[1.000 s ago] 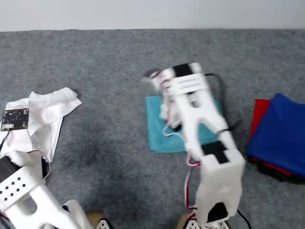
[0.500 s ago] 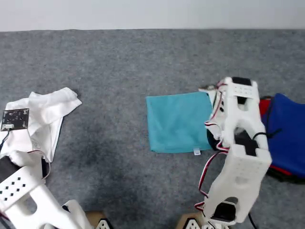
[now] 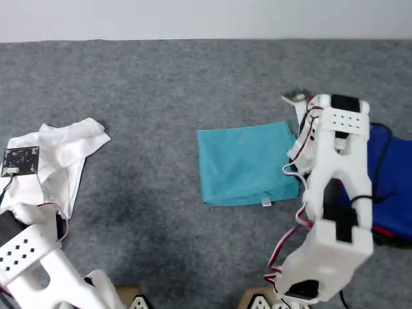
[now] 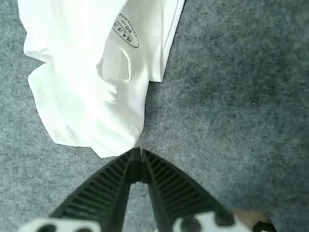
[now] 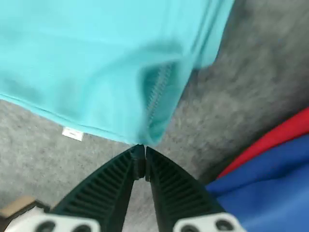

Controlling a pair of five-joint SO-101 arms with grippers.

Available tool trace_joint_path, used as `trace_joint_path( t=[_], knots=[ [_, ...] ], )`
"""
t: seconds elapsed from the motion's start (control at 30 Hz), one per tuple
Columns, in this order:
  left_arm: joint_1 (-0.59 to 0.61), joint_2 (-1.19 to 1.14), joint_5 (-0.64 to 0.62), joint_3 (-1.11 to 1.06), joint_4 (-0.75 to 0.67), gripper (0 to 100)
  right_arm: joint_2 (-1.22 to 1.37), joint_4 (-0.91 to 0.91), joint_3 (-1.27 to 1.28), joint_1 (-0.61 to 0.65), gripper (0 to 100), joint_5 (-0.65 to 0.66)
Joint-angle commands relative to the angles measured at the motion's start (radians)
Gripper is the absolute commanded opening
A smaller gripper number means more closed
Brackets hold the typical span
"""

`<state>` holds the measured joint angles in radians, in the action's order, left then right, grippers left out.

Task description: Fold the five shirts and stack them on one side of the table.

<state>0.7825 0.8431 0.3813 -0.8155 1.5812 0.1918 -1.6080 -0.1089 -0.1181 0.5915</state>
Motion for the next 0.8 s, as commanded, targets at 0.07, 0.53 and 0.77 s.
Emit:
trace_joint_path(
  t=[0.07,0.53,0.77],
  knots=[
    [0.000,0.015,-0.008,0.015,0.008,0,-0.091,0.173,-0.021,0.038,1.2,-0.107],
    [0.000,0.015,-0.011,0.012,0.008,0,0.177,0.272,-0.089,0.099,27.8,-0.422],
    [0.000,0.015,-0.012,0.008,0.008,0,0.367,0.272,-0.203,0.150,27.8,-0.423]
  ],
)
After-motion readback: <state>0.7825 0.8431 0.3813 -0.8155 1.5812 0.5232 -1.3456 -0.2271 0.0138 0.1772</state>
